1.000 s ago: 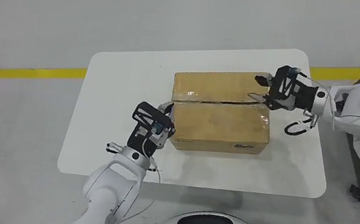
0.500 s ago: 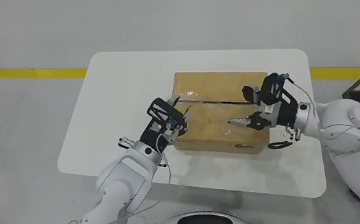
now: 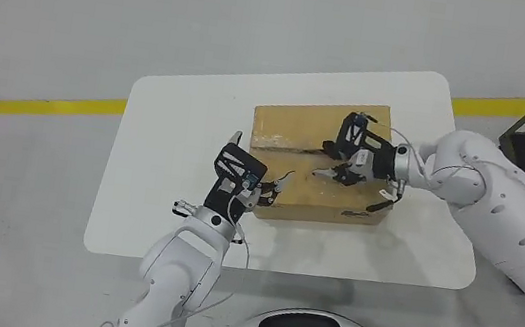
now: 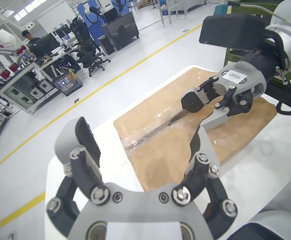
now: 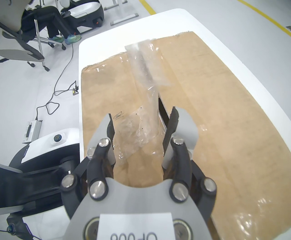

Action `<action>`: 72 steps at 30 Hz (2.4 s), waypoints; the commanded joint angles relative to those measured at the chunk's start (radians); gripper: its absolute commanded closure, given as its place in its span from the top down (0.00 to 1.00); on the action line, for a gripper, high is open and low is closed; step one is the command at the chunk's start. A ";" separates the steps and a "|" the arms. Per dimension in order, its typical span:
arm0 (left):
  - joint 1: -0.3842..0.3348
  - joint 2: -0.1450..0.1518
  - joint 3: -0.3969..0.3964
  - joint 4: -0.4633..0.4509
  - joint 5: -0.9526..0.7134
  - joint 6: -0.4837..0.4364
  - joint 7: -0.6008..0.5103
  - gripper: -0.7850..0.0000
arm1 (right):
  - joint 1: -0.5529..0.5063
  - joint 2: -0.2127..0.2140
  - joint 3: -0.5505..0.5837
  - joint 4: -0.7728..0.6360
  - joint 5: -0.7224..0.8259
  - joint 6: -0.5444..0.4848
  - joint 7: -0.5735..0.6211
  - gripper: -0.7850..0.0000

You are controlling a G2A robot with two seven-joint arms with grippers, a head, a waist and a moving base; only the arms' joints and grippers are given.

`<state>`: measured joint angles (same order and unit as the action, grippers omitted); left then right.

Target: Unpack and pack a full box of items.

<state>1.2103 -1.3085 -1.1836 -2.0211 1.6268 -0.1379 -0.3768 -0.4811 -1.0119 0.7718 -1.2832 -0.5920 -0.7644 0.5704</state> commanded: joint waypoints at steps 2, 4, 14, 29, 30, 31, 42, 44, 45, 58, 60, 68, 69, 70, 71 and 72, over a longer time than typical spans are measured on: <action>0.000 0.000 0.000 0.000 0.000 0.000 0.000 1.00 | 0.022 -0.014 -0.021 0.028 0.008 -0.005 0.006 0.05; 0.000 0.000 0.000 0.000 0.000 0.000 0.000 1.00 | 0.033 -0.022 -0.031 0.043 0.013 -0.003 0.008 0.00; 0.000 0.000 0.000 0.000 0.000 0.000 0.000 1.00 | 0.099 -0.028 -0.031 -0.004 -0.159 0.046 0.097 0.00; 0.000 0.000 0.000 0.000 0.000 0.000 0.000 1.00 | 0.128 -0.011 -0.051 -0.214 -0.712 -0.014 0.065 0.00; 0.000 0.000 0.000 0.000 0.000 0.000 0.000 1.00 | 0.128 -0.011 -0.059 -0.218 -0.739 -0.039 0.056 0.00; 0.000 0.000 0.000 0.000 0.000 0.000 0.000 1.00 | 0.130 -0.011 -0.062 -0.217 -0.756 -0.053 0.052 0.11; 0.000 0.000 0.000 0.000 0.000 0.000 0.000 1.00 | 0.112 0.006 0.006 -0.182 -0.730 -0.158 -0.013 1.00; 0.000 0.000 0.000 0.000 0.000 0.000 0.000 1.00 | 0.106 0.014 0.032 -0.183 -0.718 -0.171 -0.003 1.00; 0.000 0.000 0.000 0.000 0.000 0.000 0.000 1.00 | 0.101 0.019 0.043 -0.181 -0.714 -0.181 0.005 1.00; 0.000 0.000 0.000 0.000 0.000 0.000 0.000 1.00 | -0.042 0.065 0.246 -0.171 -0.310 -0.102 -0.015 1.00; 0.000 0.000 0.000 0.000 0.000 0.000 0.000 1.00 | -0.077 0.067 0.252 -0.173 -0.223 -0.082 -0.005 1.00; 0.000 0.000 0.000 0.000 0.000 0.000 0.000 1.00 | -0.111 0.057 0.200 -0.146 -0.149 -0.048 0.029 0.13; 0.000 0.000 0.000 0.000 0.000 0.000 0.000 1.00 | -0.108 0.054 0.193 -0.141 -0.153 -0.047 0.026 0.15; 0.000 0.000 0.000 0.000 0.000 0.000 0.000 1.00 | -0.103 0.052 0.185 -0.134 -0.164 -0.046 0.028 0.18; 0.000 0.000 0.000 0.000 0.000 0.000 0.000 1.00 | -0.097 0.050 0.178 -0.128 -0.177 -0.042 0.029 0.17; 0.000 0.000 0.000 0.000 0.000 0.000 0.000 1.00 | -0.091 0.047 0.172 -0.122 -0.182 -0.039 0.023 0.16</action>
<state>1.2103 -1.3085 -1.1836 -2.0211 1.6268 -0.1379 -0.3768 -0.5777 -0.9630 0.9491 -1.4108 -0.7666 -0.8064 0.5974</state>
